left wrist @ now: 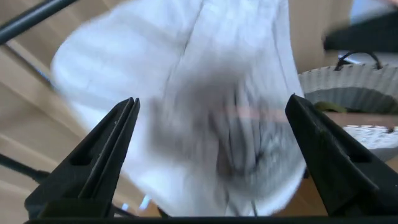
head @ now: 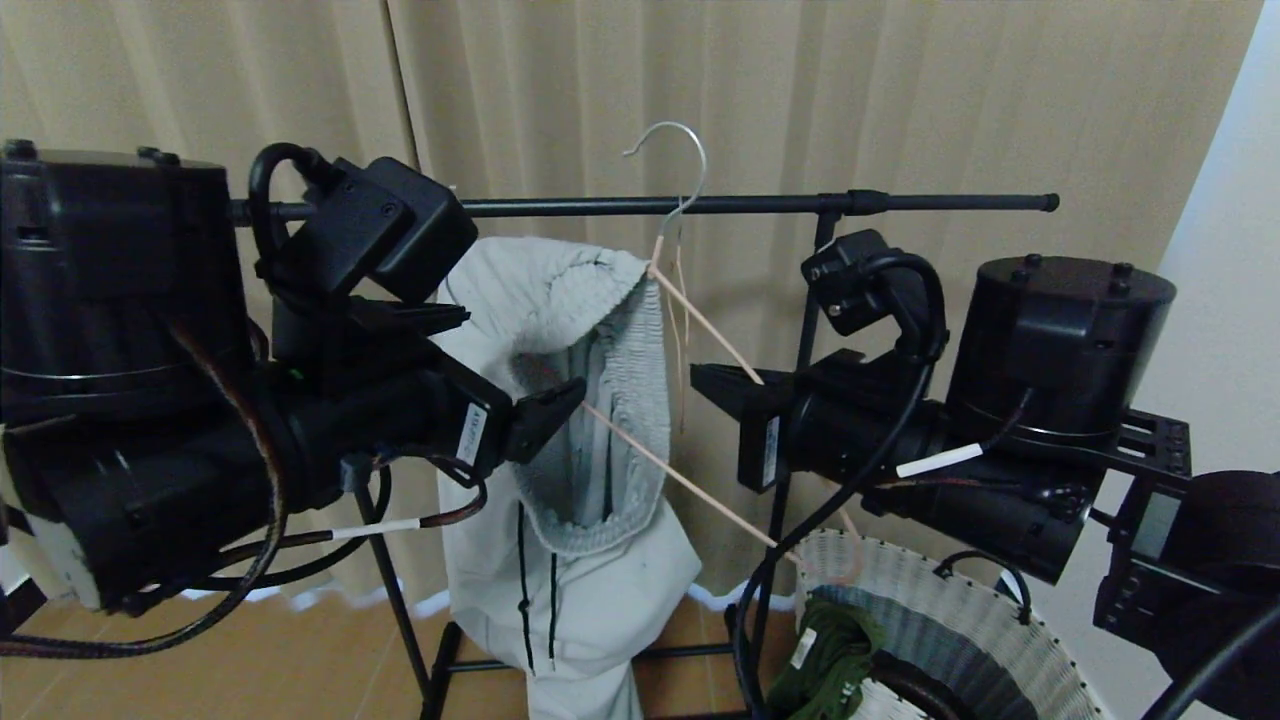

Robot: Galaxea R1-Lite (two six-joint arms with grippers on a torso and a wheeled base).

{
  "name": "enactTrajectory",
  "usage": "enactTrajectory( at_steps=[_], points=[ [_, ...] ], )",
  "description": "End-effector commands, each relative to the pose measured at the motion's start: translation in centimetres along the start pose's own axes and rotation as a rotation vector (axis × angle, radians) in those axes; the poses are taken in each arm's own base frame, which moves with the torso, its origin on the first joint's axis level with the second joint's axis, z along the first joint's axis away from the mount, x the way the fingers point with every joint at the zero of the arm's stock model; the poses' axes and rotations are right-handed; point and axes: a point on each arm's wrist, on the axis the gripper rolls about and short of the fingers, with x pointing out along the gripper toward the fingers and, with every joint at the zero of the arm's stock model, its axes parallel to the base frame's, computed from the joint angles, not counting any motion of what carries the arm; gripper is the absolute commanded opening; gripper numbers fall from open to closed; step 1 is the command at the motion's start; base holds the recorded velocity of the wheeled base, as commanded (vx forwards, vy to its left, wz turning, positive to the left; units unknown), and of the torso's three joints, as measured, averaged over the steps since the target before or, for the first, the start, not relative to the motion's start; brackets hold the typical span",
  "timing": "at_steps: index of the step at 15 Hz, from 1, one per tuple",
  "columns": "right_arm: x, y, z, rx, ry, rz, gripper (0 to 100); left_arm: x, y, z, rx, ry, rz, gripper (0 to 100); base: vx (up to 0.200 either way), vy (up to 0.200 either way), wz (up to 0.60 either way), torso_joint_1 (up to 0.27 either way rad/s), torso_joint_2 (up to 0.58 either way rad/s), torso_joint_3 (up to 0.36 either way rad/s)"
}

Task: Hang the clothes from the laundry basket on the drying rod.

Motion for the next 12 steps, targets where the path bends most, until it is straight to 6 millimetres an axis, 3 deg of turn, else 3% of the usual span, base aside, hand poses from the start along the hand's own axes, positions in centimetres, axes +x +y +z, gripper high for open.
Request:
enactTrajectory(
  at_steps=[1, 5, 8, 12],
  points=[
    [-1.1, -2.2, 0.8, -0.022, -0.021, -0.025, 0, -1.7, 0.6, 0.5, -0.008, -0.047, 0.004, 100, 0.000, 0.000, 0.00, 0.000, 0.00, 0.000],
    [-2.9, -4.7, 2.2, -0.026, -0.017, 0.049, 0, -3.5, 2.7, 1.0, 0.111, -0.090, 0.078, 100, 0.000, 0.000, 0.00, 0.000, 0.00, 0.000],
    [-5.2, -4.3, 2.5, -0.013, 0.055, 0.175, 0, -4.0, 3.9, 1.1, 0.203, -0.146, 0.018, 100, 0.000, 0.000, 0.00, 0.000, 0.00, 0.000],
    [-5.3, -4.1, 2.2, -0.049, 0.079, 0.261, 0, -2.9, 3.4, 0.9, 0.310, -0.175, -0.105, 100, 0.000, 0.000, 0.00, 0.000, 0.00, 0.000]
  ],
)
